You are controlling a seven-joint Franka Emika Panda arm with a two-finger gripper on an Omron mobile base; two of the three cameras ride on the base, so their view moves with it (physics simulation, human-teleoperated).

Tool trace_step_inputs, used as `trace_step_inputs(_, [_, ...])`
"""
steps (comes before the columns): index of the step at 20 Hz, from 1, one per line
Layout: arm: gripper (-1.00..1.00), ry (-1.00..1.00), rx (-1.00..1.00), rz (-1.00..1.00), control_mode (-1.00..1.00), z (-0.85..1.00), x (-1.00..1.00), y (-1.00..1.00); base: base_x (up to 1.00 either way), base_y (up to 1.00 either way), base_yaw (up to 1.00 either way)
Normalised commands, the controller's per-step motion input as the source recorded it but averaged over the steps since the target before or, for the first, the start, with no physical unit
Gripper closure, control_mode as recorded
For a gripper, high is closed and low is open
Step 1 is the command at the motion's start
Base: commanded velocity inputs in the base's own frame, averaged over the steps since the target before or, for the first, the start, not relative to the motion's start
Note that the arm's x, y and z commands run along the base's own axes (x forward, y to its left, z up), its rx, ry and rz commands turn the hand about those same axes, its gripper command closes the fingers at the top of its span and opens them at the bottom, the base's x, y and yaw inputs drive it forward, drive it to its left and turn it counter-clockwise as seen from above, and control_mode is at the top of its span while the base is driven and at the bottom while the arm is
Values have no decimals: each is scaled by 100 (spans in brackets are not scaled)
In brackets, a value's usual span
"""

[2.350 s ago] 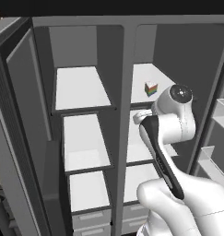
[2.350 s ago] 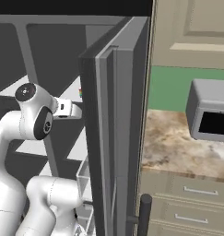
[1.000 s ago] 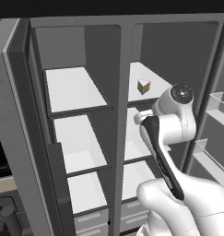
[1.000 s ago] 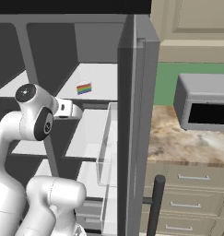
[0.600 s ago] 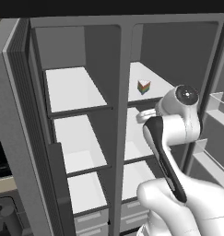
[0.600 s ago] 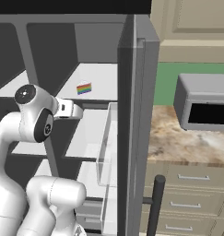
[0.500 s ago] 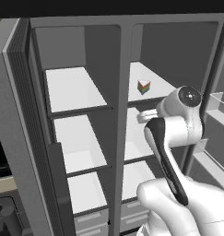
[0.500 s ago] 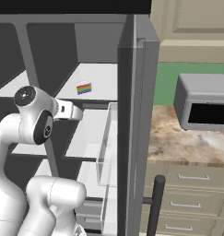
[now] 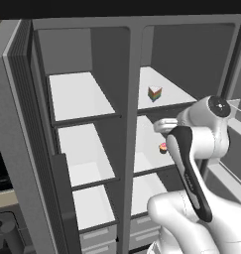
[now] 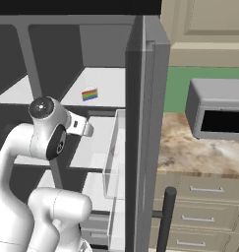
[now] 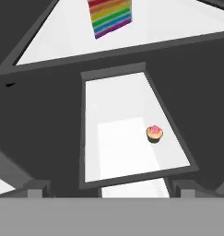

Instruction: Take the cake and cupcake from the fridge and place them on the empty tray on the dining counter.

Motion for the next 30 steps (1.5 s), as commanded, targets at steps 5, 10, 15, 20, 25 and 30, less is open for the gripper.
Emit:
trace_step_inputs(5, [-100, 13, -9, 0, -100, -32, 13, -3, 0, 0, 0])
trace_step_inputs(10, [-100, 1, -9, 0, -100, -40, -1, -25, 0, 0, 0])
trace_step_inputs(15, [-100, 0, -3, 0, -100, -49, 26, -1, 0, 0, 0])
trace_step_inputs(20, [-100, 0, 0, 0, -100, -57, 31, -18, 0, 0, 0])
trace_step_inputs(25, [-100, 0, 0, 0, -100, -49, 47, -22, 0, 0, 0])
trace_step_inputs(30, [-100, 0, 0, 0, -100, -25, 67, -20, 0, 0, 0])
